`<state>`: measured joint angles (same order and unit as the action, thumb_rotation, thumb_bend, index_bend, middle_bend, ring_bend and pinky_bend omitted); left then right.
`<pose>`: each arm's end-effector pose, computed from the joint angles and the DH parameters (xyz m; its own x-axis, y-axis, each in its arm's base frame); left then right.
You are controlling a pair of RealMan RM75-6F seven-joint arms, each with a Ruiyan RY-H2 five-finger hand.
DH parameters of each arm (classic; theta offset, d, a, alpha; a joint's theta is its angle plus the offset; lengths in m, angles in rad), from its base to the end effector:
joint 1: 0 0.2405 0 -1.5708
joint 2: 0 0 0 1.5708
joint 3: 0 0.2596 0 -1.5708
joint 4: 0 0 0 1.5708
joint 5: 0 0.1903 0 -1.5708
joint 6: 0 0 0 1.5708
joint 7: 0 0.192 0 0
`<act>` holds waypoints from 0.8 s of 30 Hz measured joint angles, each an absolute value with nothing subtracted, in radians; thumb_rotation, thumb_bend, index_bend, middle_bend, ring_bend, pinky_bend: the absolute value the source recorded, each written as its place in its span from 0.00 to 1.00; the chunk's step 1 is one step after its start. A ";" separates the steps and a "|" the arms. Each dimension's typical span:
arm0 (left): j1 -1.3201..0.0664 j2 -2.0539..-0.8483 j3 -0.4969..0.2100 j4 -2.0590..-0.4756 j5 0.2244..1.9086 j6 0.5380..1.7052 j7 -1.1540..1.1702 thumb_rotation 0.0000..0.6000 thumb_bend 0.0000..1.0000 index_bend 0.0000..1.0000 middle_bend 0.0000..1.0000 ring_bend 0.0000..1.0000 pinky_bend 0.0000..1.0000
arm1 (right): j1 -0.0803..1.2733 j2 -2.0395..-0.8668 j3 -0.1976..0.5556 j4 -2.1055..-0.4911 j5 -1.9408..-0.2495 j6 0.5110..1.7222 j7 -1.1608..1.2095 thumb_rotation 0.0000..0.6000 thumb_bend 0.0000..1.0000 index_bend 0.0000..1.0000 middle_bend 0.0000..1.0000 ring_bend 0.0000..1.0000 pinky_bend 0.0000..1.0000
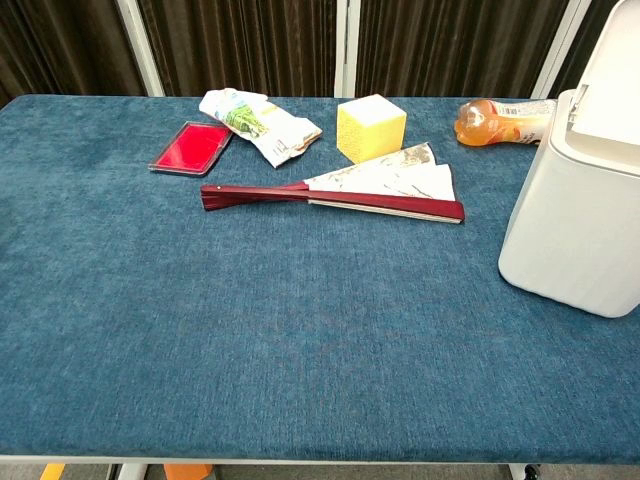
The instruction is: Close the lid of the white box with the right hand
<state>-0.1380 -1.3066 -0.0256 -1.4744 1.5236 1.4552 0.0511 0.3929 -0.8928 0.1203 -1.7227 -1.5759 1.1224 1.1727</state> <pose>-0.3026 0.2397 0.1175 0.4023 0.0373 0.9147 0.9136 -0.0815 -0.3985 -0.2216 -0.3129 0.1840 -0.5063 -0.3687 0.7795 -0.8313 -0.0316 -0.5549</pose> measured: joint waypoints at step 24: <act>-0.135 -1.306 -0.022 -1.477 1.529 1.463 0.051 1.00 0.08 0.10 0.10 0.04 0.13 | 0.407 -0.860 -0.028 -1.790 -1.771 1.162 1.082 0.69 0.95 0.00 0.10 0.00 0.06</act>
